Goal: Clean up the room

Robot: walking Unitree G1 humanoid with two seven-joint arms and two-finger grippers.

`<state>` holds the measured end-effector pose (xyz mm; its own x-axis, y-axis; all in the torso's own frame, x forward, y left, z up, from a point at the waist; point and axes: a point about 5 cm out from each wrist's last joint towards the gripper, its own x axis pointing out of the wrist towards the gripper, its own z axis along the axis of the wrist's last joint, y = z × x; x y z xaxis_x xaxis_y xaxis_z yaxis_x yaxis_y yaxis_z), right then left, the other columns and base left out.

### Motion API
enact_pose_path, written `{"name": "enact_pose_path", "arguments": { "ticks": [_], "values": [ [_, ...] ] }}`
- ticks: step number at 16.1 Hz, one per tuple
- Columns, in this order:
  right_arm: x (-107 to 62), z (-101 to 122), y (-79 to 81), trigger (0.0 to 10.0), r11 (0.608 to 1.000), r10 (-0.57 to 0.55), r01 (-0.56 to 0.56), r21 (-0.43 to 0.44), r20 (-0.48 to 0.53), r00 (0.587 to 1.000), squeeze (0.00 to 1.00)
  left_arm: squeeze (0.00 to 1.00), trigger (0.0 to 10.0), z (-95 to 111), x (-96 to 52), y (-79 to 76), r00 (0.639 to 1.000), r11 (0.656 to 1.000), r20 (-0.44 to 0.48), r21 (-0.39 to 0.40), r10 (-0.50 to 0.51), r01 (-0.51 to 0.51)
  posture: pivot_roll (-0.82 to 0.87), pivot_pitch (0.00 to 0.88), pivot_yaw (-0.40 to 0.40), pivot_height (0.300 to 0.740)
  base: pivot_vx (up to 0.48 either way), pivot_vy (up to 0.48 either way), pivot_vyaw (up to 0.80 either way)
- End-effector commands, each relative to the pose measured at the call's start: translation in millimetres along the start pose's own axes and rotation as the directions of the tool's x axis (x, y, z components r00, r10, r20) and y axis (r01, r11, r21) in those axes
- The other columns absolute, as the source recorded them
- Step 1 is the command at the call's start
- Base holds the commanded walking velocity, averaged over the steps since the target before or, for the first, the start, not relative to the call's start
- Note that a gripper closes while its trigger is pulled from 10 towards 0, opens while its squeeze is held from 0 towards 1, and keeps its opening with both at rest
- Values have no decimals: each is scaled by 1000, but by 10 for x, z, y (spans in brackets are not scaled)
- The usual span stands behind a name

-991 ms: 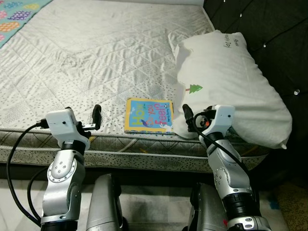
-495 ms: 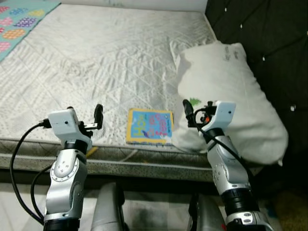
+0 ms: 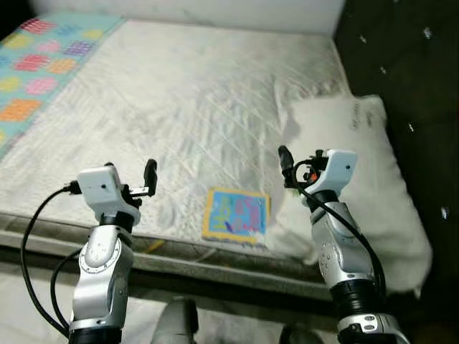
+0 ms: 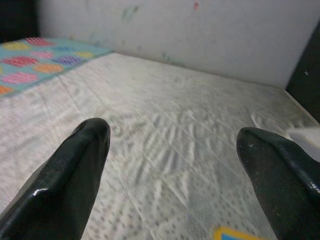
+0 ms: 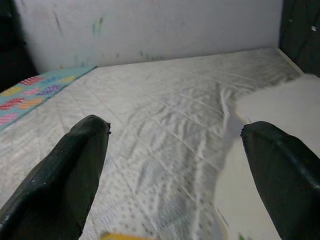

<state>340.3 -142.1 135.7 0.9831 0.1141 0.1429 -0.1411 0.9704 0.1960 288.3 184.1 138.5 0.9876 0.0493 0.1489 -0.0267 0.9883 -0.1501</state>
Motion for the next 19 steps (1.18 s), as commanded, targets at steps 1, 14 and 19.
{"name": "enact_pose_path", "arguments": {
  "ticks": [1,14,19],
  "values": [
    [-48,-32,-45,10000,1000,-18,18,-3,-3,1000,0,0,10000,-53,-8,25,1000,1000,-19,18,-2,2,115,6,4,721,0,0,0],
    [-153,-122,-144,10000,998,-36,35,-49,-28,999,0,0,10000,-183,2,53,999,999,-49,54,2,1,94,0,6,740,0,0,0],
    [-153,-122,-144,10000,998,-36,35,-49,-28,999,0,0,10000,-183,2,53,999,999,-49,54,2,1,94,0,6,740,0,0,0]
  ]
}}
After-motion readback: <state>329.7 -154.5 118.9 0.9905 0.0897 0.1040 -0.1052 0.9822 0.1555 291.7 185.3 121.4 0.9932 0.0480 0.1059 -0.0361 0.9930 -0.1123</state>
